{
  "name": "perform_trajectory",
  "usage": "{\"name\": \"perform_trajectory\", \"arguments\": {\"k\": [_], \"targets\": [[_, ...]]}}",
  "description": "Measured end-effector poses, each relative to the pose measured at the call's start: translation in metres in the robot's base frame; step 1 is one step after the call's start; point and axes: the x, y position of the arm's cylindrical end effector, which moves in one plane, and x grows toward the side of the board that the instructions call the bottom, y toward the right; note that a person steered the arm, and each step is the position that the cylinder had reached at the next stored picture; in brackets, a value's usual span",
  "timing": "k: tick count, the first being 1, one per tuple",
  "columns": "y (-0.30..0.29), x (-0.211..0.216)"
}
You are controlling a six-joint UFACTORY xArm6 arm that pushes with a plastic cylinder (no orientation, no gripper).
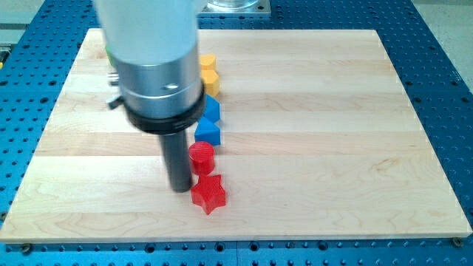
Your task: Place green blocks on top of yellow blocks
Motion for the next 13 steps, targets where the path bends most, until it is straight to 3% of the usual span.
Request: {"name": "perform_trajectory", "arguments": {"k": [1,2,3,5,6,7,10,13], "targets": [[-0.067,0.041],[-0.087,0.059],[-0.108,-0.002],[-0.111,-0.185],[-0.143,-0.245],[-0.201,-0.266],[-0.037,-0.273],[-0.023,-0.308]]}}
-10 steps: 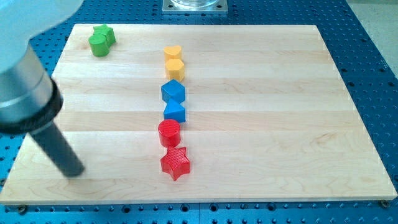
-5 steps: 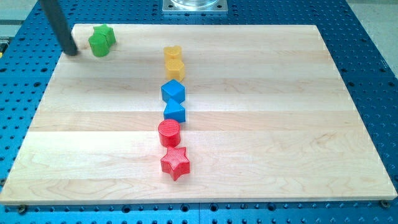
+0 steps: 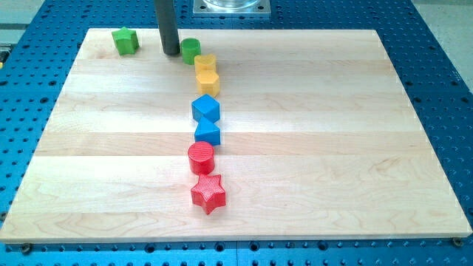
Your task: Place green blocks on top of yellow blocks
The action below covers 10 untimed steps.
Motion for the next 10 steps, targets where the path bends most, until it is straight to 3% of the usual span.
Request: {"name": "perform_trajectory", "arguments": {"k": [3,10], "targets": [[0.044,0.001],[0.031,0.061]]}}
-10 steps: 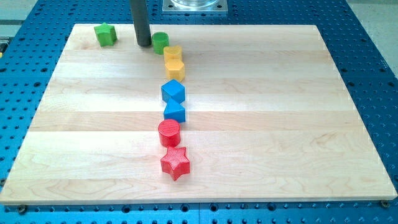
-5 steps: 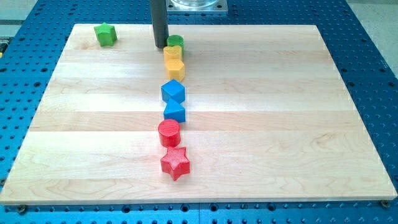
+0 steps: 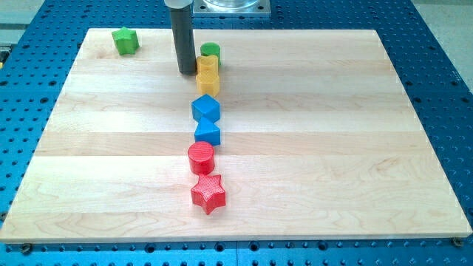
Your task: Place green blocks on top of yellow blocks
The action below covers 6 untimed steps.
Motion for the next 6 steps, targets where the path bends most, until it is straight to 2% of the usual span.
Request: {"name": "perform_trajectory", "arguments": {"k": [3,5,6], "targets": [[0.011,0.000],[-0.089,0.021],[-0.140,0.049]]}}
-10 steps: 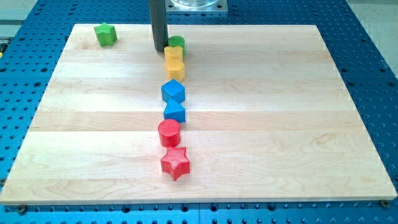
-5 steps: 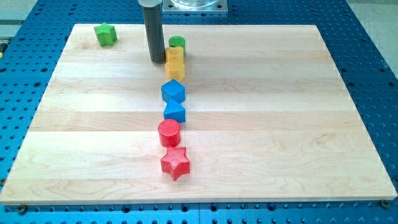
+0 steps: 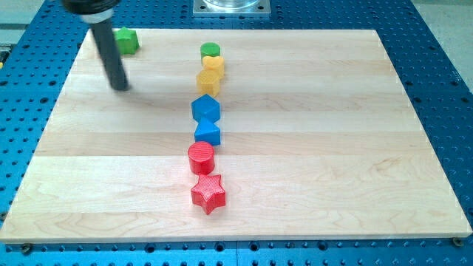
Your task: Place green blocks on top of yellow blocks
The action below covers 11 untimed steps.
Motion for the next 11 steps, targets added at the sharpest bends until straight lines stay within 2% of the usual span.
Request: {"name": "perform_trajectory", "arguments": {"k": [2,3,4,5,7,8,9,11], "targets": [[0.006,-0.118],[-0.010,-0.129],[-0.054,-0.132],[-0.031,-0.167],[0.081,-0.149],[0.045,-0.149],[0.021,-0.124],[0.090,-0.114]]}}
